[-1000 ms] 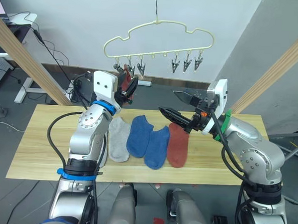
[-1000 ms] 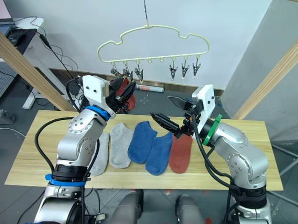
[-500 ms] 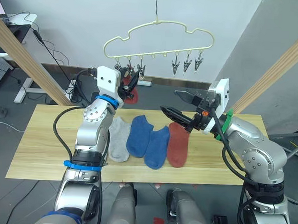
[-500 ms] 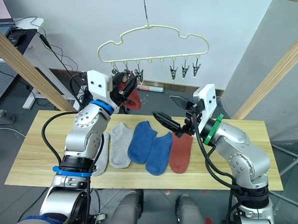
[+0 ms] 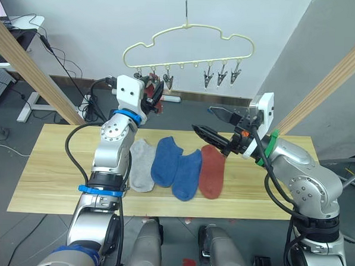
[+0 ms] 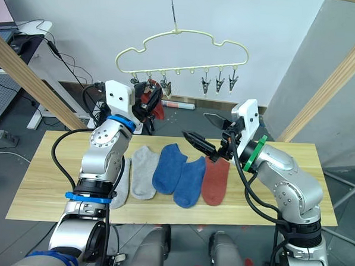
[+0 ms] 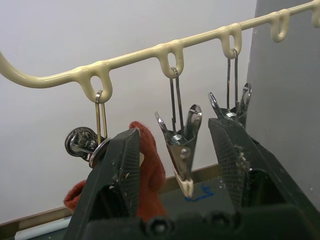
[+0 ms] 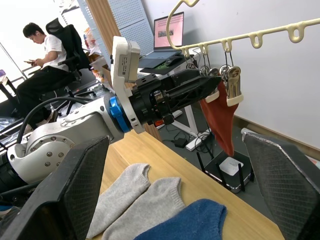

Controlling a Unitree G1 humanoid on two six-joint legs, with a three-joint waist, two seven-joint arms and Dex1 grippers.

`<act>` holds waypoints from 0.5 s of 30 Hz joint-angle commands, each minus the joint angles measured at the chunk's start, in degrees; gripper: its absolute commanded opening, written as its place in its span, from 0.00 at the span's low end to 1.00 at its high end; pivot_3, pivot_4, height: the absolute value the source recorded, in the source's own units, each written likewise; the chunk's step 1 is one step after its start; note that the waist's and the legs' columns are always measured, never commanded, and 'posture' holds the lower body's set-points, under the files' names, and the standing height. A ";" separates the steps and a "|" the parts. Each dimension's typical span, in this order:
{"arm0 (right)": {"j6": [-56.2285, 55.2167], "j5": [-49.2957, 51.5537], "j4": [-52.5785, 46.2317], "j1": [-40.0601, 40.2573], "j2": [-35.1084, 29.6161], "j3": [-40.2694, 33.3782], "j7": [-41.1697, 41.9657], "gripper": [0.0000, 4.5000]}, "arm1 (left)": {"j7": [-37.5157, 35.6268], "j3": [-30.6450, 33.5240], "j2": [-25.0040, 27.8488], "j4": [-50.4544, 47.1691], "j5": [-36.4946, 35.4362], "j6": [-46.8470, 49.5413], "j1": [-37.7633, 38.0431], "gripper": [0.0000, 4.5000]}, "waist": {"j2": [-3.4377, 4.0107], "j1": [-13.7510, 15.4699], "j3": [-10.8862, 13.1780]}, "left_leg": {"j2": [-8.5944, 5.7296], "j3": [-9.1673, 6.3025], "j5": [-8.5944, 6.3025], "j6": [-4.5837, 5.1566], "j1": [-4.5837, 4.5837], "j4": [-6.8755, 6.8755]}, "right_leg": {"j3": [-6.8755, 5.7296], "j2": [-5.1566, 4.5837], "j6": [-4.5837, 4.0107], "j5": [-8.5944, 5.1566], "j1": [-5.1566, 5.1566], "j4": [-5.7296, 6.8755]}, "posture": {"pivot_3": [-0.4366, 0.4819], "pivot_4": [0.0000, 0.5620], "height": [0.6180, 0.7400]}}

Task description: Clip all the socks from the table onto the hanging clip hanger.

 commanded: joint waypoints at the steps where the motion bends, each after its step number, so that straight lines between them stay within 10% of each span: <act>1: -0.55 1.26 -2.60 -0.60 -0.50 -0.81 -0.14 1.00 | 0.16 0.79 0.01 0.34 0.62 -2.37 -1.67 0.53 | 0.00 -0.05 0.00 | 0.00 0.00 0.00 0.00 0.00 0.00 | 0.00 0.00 0.00 0.00 0.00 0.00 | 0.44 0.50 1.00; 15: -0.33 1.80 -3.19 -0.30 -1.25 -0.97 -0.35 1.00 | 0.85 0.38 -1.18 4.47 2.39 -6.82 -3.77 0.53 | 0.00 -0.28 0.00 | 0.01 -0.05 -0.01 0.02 -0.18 0.36 | -0.06 0.01 0.01 0.01 0.00 0.05 | 0.43 0.49 1.00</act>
